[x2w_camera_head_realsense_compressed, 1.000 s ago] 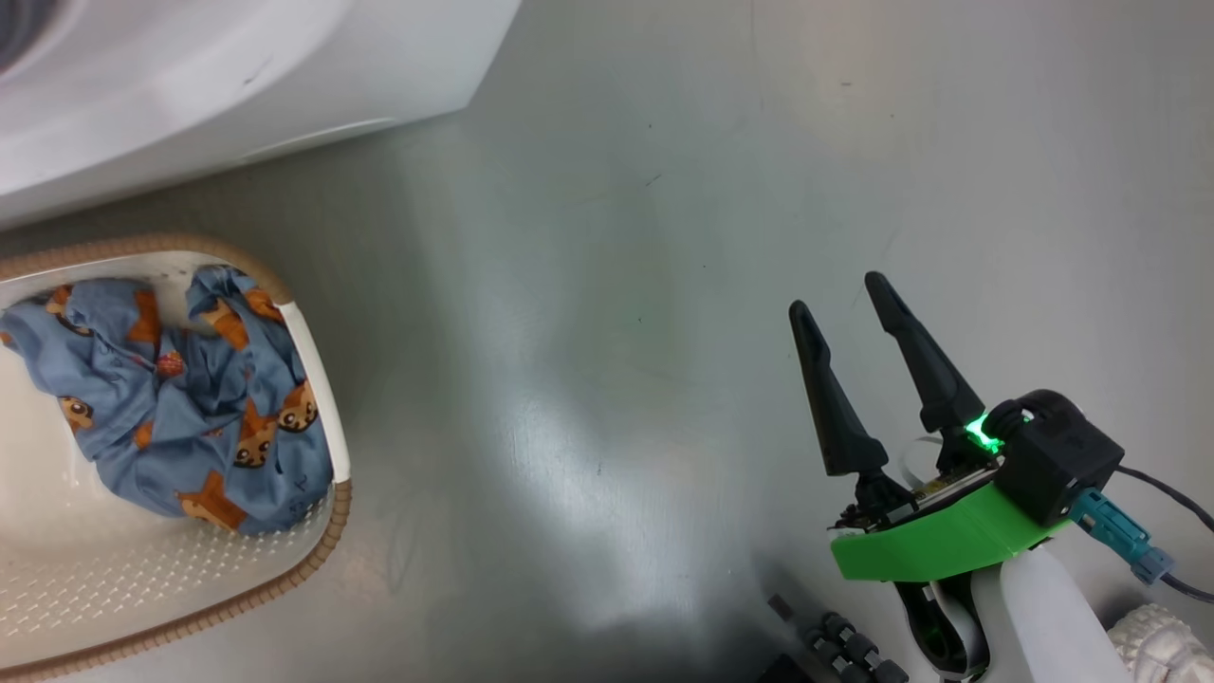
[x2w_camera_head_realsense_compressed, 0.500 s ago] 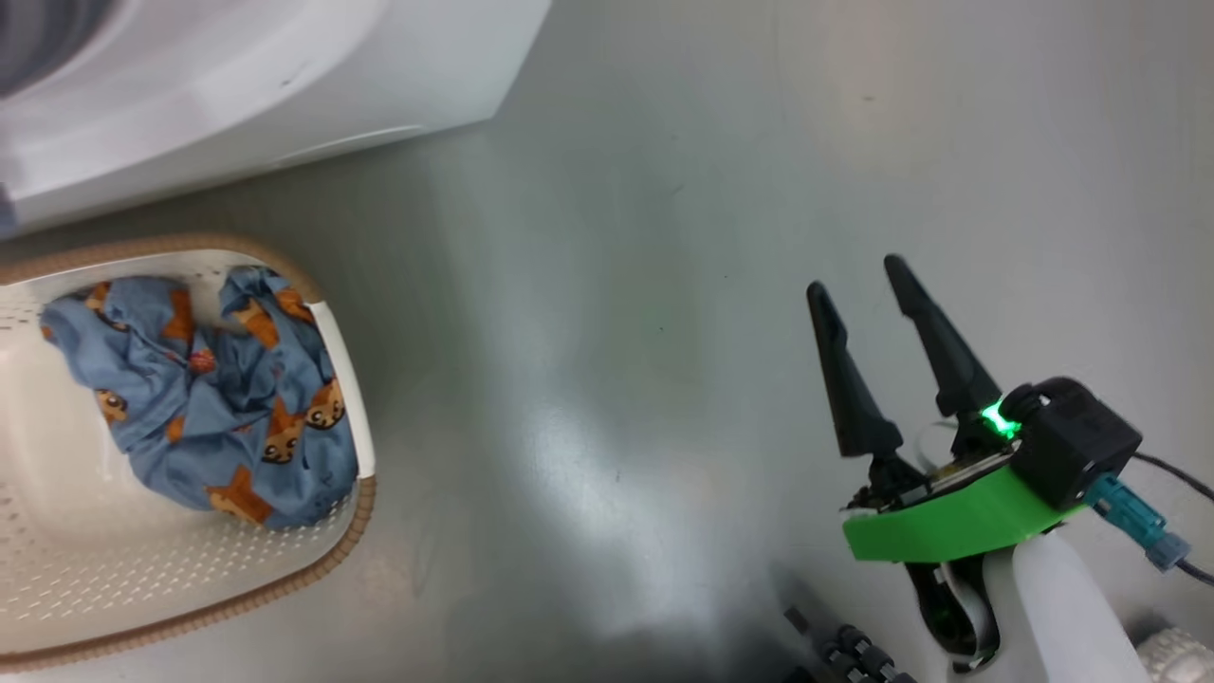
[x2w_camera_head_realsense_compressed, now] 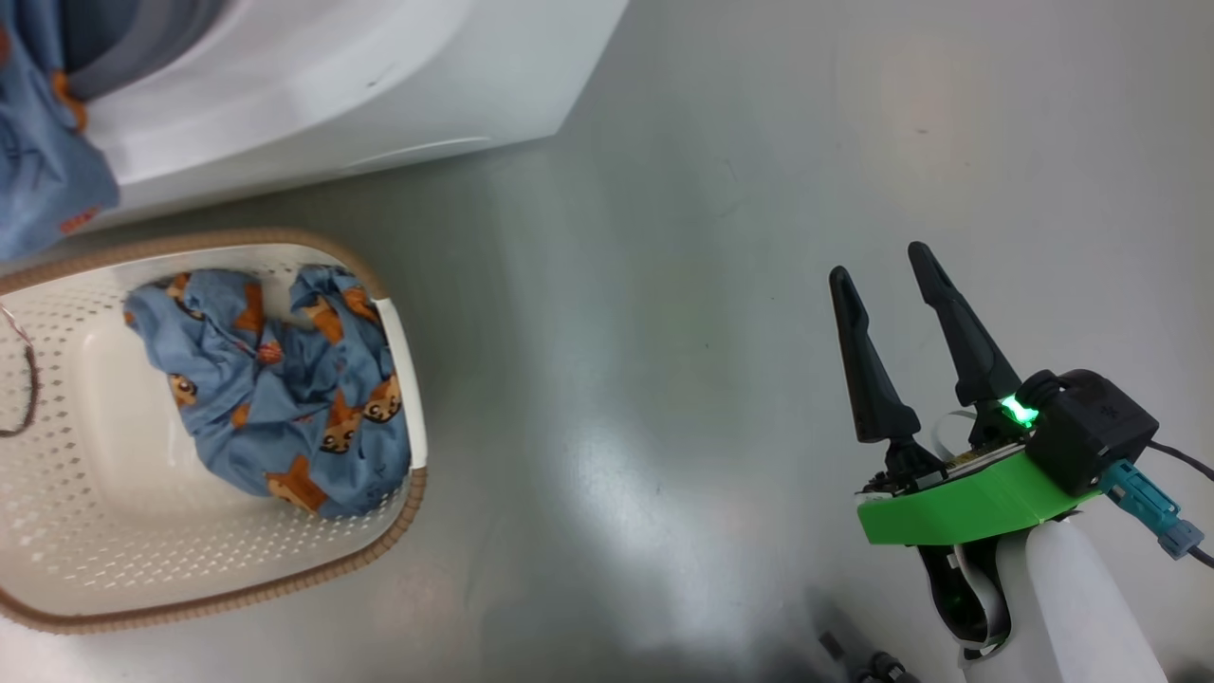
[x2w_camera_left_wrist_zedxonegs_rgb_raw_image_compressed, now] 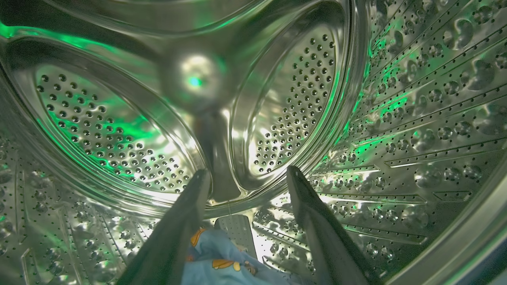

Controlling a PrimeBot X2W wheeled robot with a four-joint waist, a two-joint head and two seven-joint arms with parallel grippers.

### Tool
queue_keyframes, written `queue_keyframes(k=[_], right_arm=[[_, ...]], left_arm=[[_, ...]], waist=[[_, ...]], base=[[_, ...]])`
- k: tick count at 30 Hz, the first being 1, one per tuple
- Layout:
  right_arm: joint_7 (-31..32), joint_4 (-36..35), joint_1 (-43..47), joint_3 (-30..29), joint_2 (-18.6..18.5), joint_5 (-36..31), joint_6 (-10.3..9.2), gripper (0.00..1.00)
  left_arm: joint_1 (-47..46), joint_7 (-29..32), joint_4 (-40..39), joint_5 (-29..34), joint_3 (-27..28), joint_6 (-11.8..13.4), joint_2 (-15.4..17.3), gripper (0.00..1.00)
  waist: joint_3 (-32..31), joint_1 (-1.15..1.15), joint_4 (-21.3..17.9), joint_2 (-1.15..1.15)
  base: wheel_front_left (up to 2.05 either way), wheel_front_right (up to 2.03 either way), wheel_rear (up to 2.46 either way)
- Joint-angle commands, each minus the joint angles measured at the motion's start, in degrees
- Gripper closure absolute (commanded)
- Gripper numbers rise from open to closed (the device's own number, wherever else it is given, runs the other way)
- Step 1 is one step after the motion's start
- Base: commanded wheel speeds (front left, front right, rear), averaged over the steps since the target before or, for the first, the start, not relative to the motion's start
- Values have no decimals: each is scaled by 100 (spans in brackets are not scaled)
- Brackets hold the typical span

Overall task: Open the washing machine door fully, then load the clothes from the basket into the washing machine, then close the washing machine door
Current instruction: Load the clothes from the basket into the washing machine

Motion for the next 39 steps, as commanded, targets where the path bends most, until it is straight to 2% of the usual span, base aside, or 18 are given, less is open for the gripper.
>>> queue_keyframes(k=[1,16,27,39], right_arm=[[-27,-84,29,103,-5,-45,50,0],[-27,-60,39,41,-5,-64,50,0],[-27,-25,59,37,-5,-25,50,0],[-27,-8,72,77,-5,-16,50,0]], left_arm=[[232,-27,-269,-50,144,-17,273,0],[1648,-27,-1788,19,845,-17,95,0],[2863,-27,-2745,494,1469,-17,-214,0],[3991,-27,-3188,692,1855,-17,-577,0]], waist=[[-59,0,73,0],[-191,0,244,0],[-269,0,280,0],[-286,0,291,0]], base=[[0,0,0],[0,0,0],[0,0,0],[0,0,0]])
